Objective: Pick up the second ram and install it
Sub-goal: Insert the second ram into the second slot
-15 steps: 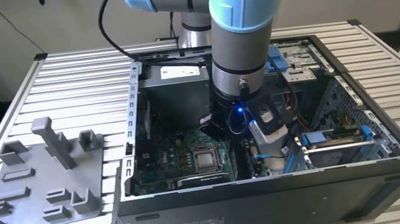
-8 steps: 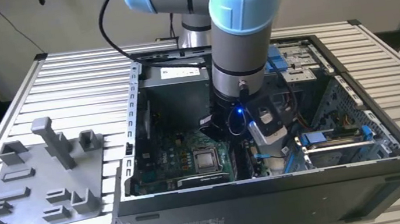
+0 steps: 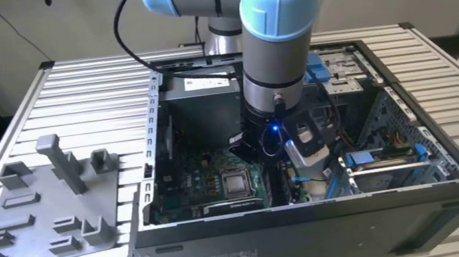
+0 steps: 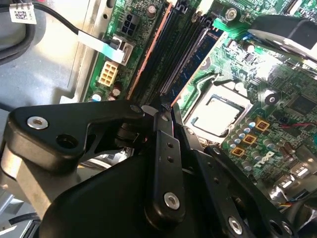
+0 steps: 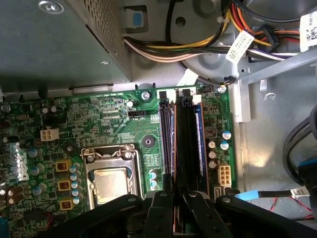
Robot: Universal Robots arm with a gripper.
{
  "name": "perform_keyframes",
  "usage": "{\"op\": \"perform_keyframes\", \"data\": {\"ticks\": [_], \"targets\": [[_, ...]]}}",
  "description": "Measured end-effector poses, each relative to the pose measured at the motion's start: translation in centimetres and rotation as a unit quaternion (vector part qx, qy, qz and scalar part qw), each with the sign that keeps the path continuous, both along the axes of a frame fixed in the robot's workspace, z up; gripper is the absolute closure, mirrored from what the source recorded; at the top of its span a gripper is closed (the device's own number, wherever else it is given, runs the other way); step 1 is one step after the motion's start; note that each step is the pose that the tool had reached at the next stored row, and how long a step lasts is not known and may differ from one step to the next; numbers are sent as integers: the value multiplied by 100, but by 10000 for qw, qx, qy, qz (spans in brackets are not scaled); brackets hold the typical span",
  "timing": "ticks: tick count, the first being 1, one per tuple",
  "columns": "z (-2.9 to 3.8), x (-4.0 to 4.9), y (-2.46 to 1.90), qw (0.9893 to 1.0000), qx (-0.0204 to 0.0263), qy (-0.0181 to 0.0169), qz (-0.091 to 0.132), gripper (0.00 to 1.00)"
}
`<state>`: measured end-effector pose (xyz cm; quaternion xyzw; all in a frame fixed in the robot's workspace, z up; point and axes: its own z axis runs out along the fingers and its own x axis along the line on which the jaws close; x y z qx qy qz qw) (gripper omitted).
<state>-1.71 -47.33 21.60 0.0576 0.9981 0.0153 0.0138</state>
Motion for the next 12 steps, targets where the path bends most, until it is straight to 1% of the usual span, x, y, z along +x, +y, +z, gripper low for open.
{"op": "perform_keyframes", "data": {"ticks": [6, 8, 11, 12], "targets": [[1, 0, 0, 10000, 1, 0, 0, 86], [23, 0, 0, 10000, -4, 0, 1, 86], [75, 0, 0, 10000, -20, 0, 4, 86], [82, 0, 0, 10000, -24, 0, 6, 86]]}}
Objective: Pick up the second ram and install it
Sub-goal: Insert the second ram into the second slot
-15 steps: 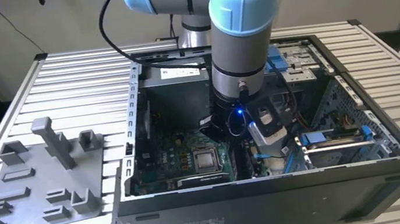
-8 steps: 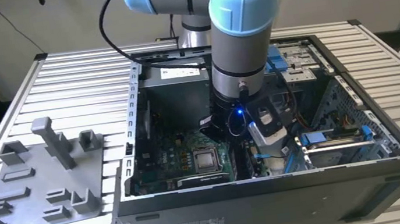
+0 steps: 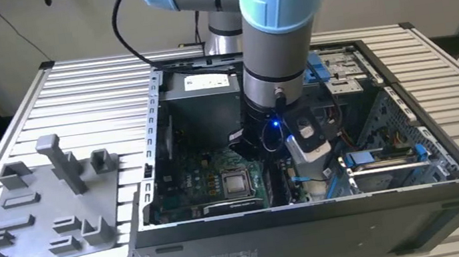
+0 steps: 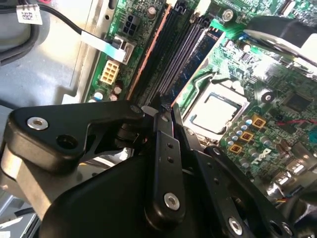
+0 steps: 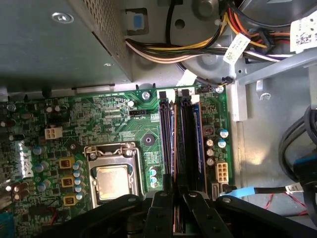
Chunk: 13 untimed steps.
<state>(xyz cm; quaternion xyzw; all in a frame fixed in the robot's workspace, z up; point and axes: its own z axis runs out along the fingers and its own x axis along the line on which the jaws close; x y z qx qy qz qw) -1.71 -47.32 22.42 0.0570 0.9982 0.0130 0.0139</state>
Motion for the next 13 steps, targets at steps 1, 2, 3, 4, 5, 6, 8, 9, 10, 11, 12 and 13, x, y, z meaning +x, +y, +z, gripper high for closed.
{"op": "perform_keyframes", "data": {"ticks": [1, 2, 3, 4, 5, 6, 8, 9, 10, 11, 12, 13], "targets": [[1, 0, 0, 10000, -2, 0, 3, 86], [1, 0, 0, 10000, -3, -1, 10, 86], [1, 1, 0, 10000, -3, -1, 27, 86], [1, 4, 0, 10000, -4, -1, 52, 86], [2, 4, 0, 10000, -4, -1, 79, 86], [2, 4, 0, 9999, -4, 0, 105, 86], [2, 6, 0, 9999, -4, -1, 167, 86], [2, 6, 0, 9998, -4, -2, 201, 86], [2, 7, 0, 9997, -5, -2, 235, 86], [2, 8, 0, 9996, -4, -3, 271, 86], [2, 9, 0, 9995, -4, -3, 307, 86], [2, 10, 0, 9994, -3, -3, 341, 86]]}}
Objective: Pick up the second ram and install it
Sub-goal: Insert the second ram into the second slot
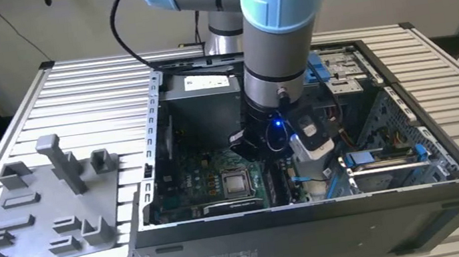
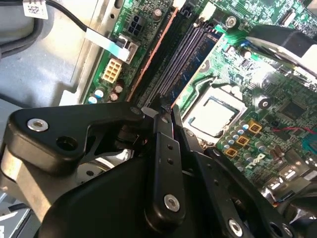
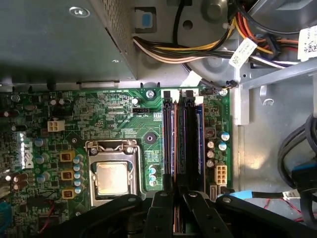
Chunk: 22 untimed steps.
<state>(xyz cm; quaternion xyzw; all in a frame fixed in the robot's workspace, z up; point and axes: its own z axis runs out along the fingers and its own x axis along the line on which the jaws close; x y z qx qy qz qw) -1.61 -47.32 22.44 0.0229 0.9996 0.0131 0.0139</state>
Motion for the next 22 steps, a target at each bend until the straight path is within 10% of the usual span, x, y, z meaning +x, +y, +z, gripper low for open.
{"op": "perform_keyframes", "data": {"ticks": [22], "targets": [[-48, 35, -1, 9996, 14, 0, 273, 86]]}}
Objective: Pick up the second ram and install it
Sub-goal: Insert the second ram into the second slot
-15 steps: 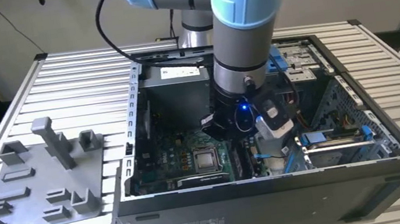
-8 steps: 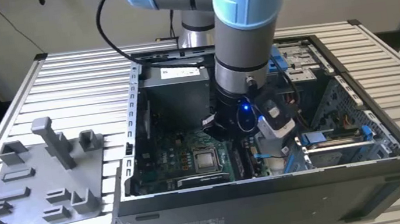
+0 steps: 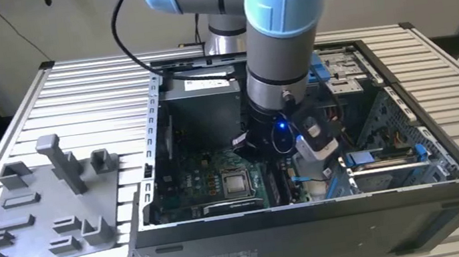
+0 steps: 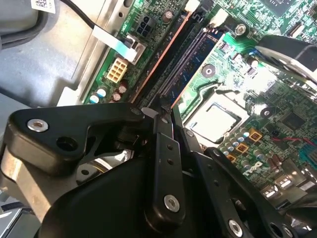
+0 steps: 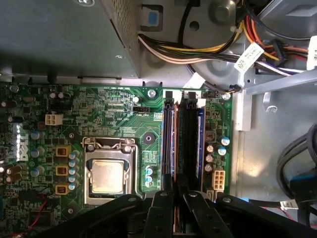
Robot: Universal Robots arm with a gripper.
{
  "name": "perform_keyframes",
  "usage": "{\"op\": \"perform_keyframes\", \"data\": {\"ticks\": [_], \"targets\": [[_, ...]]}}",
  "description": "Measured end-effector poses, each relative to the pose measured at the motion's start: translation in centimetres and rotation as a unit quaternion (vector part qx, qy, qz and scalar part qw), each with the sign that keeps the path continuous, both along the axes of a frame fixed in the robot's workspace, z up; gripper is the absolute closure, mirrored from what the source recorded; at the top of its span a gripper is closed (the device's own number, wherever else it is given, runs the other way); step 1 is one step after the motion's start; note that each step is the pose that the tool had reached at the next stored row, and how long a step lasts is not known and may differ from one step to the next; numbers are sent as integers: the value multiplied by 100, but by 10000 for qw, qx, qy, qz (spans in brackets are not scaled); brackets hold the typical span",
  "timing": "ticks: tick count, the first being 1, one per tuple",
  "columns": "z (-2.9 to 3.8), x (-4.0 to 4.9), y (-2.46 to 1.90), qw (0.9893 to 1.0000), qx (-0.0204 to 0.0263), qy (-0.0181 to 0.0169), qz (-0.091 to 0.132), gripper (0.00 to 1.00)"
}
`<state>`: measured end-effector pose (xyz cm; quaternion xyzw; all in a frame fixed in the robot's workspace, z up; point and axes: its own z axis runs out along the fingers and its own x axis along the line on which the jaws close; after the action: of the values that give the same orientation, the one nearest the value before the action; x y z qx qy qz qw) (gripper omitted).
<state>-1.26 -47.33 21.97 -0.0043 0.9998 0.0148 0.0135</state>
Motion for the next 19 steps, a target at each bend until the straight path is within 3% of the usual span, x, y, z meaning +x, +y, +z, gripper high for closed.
{"op": "perform_keyframes", "data": {"ticks": [4, 11, 15, 19], "targets": [[-51, 2, -1, 10000, -1, 1, 0, 86], [-58, 2, -1, 10000, 0, 1, 0, 86], [-40, 2, -4, 10000, 75, 0, -9, 86], [24, 2, -5, 10000, 80, 0, -35, 86]]}}
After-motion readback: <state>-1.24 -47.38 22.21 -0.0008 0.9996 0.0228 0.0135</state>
